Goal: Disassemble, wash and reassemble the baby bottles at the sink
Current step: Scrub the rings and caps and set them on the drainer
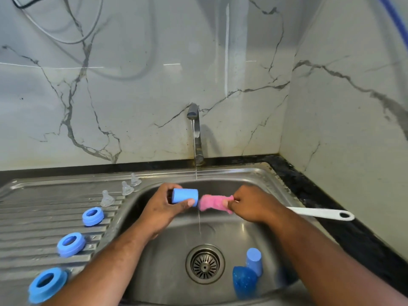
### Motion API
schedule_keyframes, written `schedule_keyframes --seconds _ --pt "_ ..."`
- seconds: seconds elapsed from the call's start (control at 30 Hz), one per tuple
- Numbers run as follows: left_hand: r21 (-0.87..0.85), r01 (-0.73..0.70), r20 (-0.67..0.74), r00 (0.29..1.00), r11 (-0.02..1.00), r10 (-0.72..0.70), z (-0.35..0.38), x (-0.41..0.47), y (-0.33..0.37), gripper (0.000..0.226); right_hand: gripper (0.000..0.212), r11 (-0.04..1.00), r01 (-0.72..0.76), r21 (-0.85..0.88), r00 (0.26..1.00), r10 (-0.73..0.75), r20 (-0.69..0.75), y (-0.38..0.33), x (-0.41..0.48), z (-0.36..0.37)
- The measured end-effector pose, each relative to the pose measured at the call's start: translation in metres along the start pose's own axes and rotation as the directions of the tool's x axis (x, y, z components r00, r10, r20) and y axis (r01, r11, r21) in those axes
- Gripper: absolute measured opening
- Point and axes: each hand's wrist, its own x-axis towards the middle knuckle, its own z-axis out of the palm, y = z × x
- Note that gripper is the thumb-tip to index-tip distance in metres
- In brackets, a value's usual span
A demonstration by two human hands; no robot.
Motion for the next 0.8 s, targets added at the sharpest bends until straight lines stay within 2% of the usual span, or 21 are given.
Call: schedule_keyframes --seconds 0.03,0.13,0.23,0.3,0.4,0.47,0.53,0.6,0.8 --pt "0.005 0.019 -0.024 1.000 1.000 -0.019 0.000 -0.001 -0.003 0.066 0.036 0.999 -0.029 -0.041 0.999 0.030 0.013 0.004 0.001 0.003" --pt "-0.076 -0.001 0.029 1.000 0.997 0.003 0.007 -0.001 -0.001 0.041 0.035 0.996 -0.055 -0.072 0.997 0.059 0.057 0.005 0.001 0.009" --pt "0.022 -0.001 0.026 1.000 1.000 0.000 0.020 0.014 0.004 0.036 0.036 0.996 -0.057 -0.066 0.996 0.062 0.068 0.001 0.001 0.013" --pt "0.100 0.067 -0.046 0.997 0.993 -0.062 0.029 0.031 0.004 0.036 0.038 0.997 -0.051 -0.063 0.996 0.055 0.076 0.001 0.003 0.015" --pt "0.129 0.216 -0.239 0.954 0.968 -0.181 0.043 0.048 0.003 0.028 0.042 0.998 -0.035 -0.051 0.996 0.040 0.084 0.001 0.003 0.019" --pt "0.241 0.195 -0.284 0.951 0.951 -0.123 0.055 0.051 -0.003 0.024 0.044 0.999 -0.029 -0.041 0.996 0.033 0.084 0.000 0.004 0.021" --pt "0.375 0.135 -0.270 0.962 0.917 -0.031 0.063 0.053 -0.016 0.028 0.044 0.999 -0.024 -0.042 0.996 0.027 0.080 0.002 0.006 0.021" --pt "0.491 0.123 -0.208 0.978 0.863 -0.021 0.061 0.057 -0.028 0.034 0.042 0.999 -0.029 -0.043 0.995 0.033 0.089 0.004 0.010 0.023" --pt "0.551 0.068 -0.098 0.995 0.832 -0.017 0.048 0.059 -0.042 0.041 0.034 0.998 -0.050 -0.040 0.988 0.055 0.141 0.007 0.013 0.027"
